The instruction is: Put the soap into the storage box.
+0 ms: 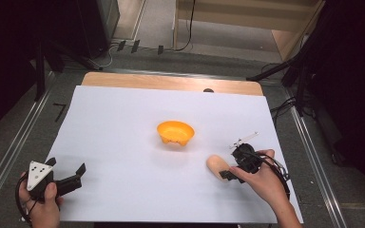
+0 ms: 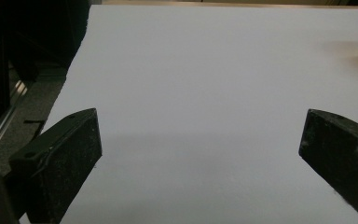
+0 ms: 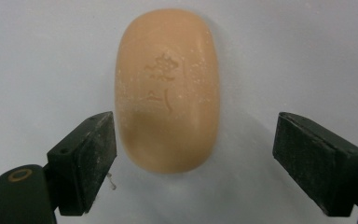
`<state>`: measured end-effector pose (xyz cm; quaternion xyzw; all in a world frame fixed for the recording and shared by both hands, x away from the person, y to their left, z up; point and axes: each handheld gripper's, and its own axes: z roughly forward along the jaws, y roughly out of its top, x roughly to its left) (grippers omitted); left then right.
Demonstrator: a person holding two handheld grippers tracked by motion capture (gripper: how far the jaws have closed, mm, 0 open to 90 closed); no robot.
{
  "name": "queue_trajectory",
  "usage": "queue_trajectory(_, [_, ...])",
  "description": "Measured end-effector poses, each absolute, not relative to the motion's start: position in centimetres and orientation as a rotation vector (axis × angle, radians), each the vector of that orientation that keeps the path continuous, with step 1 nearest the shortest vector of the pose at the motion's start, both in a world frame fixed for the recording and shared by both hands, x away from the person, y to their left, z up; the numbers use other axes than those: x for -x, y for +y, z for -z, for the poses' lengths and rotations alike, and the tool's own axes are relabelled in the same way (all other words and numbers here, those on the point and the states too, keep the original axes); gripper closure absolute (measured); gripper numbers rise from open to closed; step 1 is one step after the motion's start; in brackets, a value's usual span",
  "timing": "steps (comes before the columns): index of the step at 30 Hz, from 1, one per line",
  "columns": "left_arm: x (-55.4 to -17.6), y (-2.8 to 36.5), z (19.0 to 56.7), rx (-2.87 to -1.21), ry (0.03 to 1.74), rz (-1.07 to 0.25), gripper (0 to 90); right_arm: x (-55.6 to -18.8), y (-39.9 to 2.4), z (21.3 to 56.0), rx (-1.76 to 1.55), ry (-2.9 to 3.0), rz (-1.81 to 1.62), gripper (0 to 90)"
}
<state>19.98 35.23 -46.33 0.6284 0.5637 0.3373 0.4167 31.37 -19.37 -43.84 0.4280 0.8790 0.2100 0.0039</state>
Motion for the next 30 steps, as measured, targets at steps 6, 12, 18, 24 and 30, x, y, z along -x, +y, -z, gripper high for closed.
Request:
queue_trajectory(6, [-20.0, 35.2, 46.3, -1.579, 1.414, -0.849, 0.0, -31.4, -18.6, 43.9, -1.328, 2.766, -0.665, 17.1])
queue_trajectory(12, [-20.0, 35.2, 46.3, -1.579, 1.414, -0.849, 0.0, -31.5, -17.6, 44.3, -1.316, 2.766, -0.640, 21.7])
queue_trajectory(18, [-20.0, 35.2, 46.3, -1.578, 1.414, -0.846, 0.0, -31.8, -16.7, 44.6, -1.317, 2.764, -0.619, 28.0])
queue_trajectory(24, [-20.0, 35.2, 46.3, -1.579, 1.414, -0.847, 0.0, -32.0, -16.3, 44.8, -1.313, 2.763, -0.587, 31.3])
queue_trajectory(30, [-20.0, 35.2, 46.3, -1.578, 1.414, -0.846, 0.0, -32.1, -15.9, 45.1, -1.301, 2.769, -0.559, 32.7])
